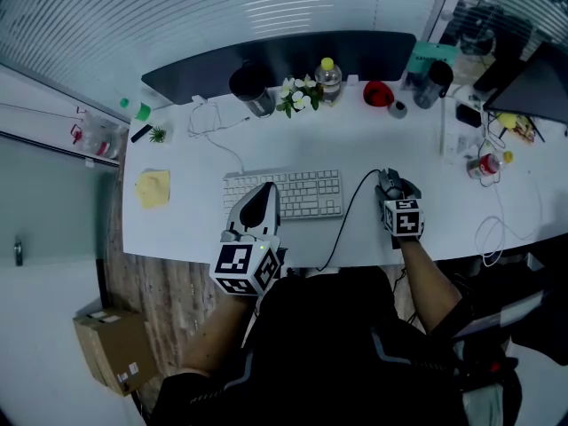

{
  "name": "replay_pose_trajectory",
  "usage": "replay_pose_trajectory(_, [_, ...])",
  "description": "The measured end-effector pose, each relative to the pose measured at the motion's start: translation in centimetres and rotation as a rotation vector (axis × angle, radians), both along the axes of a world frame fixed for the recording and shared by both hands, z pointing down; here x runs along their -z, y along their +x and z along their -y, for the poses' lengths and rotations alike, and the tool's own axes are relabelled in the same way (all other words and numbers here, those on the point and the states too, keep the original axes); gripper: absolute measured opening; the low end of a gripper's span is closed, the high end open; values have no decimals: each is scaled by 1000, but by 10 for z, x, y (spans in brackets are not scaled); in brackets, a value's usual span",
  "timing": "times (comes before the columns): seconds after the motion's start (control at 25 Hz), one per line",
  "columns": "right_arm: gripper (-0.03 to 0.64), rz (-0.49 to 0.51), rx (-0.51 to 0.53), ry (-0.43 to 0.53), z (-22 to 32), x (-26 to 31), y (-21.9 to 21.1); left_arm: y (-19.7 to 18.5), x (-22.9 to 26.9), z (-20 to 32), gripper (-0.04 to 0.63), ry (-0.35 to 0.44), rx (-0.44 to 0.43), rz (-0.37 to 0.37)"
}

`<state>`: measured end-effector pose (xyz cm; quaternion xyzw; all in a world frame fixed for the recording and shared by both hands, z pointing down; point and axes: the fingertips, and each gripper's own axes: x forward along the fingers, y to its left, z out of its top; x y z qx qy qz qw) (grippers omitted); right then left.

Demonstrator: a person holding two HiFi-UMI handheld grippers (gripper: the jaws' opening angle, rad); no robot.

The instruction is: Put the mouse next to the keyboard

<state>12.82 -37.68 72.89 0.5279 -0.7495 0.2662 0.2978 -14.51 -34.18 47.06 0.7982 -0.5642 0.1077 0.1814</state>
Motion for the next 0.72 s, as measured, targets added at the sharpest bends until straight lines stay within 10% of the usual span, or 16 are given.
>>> replay_pose_trajectory(0.72, [303, 17, 19, -31, -2, -16, -6, -9, -9, -3, 31, -18, 36, 18])
